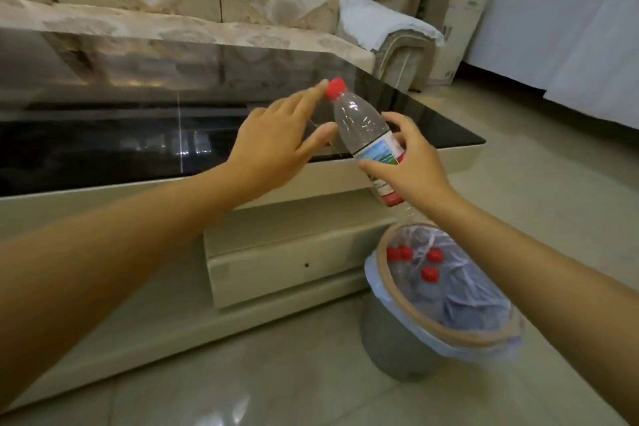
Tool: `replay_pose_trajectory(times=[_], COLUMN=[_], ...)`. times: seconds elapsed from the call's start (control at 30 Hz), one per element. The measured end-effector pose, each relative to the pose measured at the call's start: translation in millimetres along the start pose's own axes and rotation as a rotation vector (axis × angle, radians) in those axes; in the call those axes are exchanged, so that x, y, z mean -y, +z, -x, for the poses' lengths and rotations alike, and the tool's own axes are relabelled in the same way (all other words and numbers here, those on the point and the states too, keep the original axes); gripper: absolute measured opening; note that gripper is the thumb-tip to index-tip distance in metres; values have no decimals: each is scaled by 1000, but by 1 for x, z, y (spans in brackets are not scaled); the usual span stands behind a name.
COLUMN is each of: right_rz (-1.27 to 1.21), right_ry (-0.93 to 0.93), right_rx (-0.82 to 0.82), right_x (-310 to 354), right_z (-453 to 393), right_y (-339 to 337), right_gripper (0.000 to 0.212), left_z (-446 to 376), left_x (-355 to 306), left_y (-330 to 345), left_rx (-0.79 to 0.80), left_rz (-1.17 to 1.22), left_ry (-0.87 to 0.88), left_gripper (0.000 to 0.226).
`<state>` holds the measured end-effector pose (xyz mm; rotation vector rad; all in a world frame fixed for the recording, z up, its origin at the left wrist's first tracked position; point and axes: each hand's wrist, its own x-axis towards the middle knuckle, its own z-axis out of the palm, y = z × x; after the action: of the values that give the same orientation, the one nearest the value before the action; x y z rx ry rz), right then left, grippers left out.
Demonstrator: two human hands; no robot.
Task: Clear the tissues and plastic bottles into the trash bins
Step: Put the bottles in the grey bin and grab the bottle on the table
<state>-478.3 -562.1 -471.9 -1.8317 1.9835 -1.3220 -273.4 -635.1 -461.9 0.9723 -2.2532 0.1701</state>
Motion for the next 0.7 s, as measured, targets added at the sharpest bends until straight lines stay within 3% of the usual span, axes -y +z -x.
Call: replay_pose_trajectory(times=[0.2, 0.4, 0.57, 0.7], right_rz=[-178, -227, -13, 236], right_ry=[413, 569, 477, 252], right_rx=[-106, -93, -11, -24], right_x=[-91, -152, -168, -157], right_z=[65, 104, 107, 103], right_y=[-29, -35, -26, -18], right_gripper=[75, 84, 86, 66], left_z=[-4, 9, 18, 24], left_x=[-62, -85, -84, -88], left_y=[44, 71, 99, 119], left_rx=[187, 233, 280, 301], left_rz=[-100, -31, -11, 27], left_ry=[230, 289, 259, 252], left_gripper=[68, 67, 69, 69])
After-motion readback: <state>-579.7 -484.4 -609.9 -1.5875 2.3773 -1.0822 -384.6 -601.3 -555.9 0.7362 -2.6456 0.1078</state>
